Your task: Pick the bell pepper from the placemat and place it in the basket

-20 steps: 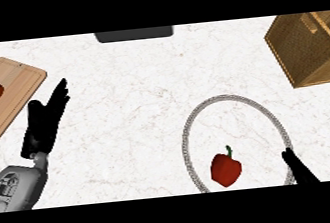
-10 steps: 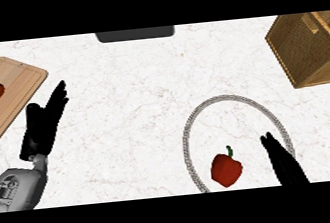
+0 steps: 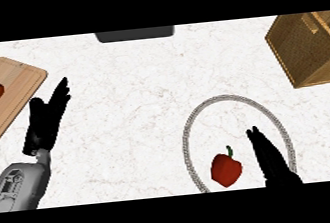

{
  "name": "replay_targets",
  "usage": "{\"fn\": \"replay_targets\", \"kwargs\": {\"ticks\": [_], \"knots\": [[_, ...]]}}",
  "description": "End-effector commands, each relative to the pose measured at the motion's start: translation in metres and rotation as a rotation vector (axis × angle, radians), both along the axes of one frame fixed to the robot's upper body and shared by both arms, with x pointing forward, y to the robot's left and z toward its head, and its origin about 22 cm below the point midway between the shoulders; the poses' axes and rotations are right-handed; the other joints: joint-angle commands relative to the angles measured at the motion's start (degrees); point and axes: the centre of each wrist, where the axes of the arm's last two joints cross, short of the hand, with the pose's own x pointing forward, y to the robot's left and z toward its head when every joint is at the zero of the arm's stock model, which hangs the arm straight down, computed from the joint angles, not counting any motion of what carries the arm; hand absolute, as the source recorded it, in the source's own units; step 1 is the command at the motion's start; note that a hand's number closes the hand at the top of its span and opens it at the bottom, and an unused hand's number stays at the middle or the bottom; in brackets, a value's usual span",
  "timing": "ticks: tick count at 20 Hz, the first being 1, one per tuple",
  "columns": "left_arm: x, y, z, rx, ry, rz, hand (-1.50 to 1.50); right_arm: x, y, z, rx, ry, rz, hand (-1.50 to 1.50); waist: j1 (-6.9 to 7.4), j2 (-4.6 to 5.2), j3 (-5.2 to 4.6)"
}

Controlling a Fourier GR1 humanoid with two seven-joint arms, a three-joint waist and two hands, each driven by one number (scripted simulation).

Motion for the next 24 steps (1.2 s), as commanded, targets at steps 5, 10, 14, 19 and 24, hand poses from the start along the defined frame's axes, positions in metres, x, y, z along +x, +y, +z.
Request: {"fn": "replay_targets", "kwargs": {"ticks": [5, 10, 14, 19, 24], "knots": [[-0.008, 0.003, 0.007, -0.013, 0.006, -0.013, 0.00, 0.014, 0.010, -0.012, -0.018, 0.025, 0.005, -1.50, 0.13, -0.03, -0.01], [-0.018, -0.001, 0.009, 0.002, 0.006, 0.005, 0.00, 0.027, 0.031, -0.019, 0.017, 0.073, -0.014, -1.50, 0.24, -0.03, -0.01], [-0.012, 0.004, 0.006, 0.015, 0.007, -0.006, 0.00, 0.016, 0.016, -0.042, 0.017, 0.084, 0.011, -1.50, 0.09, -0.03, 0.00], [-0.004, -0.006, 0.012, -0.006, -0.011, -0.010, 0.00, 0.030, 0.012, -0.043, 0.007, 0.077, 0.003, -1.50, 0.06, -0.01, -0.01], [-0.001, -0.009, 0.011, 0.001, -0.010, -0.010, 0.00, 0.020, 0.018, -0.064, 0.011, 0.079, -0.006, -1.50, -0.01, -0.01, 0.00]]}}
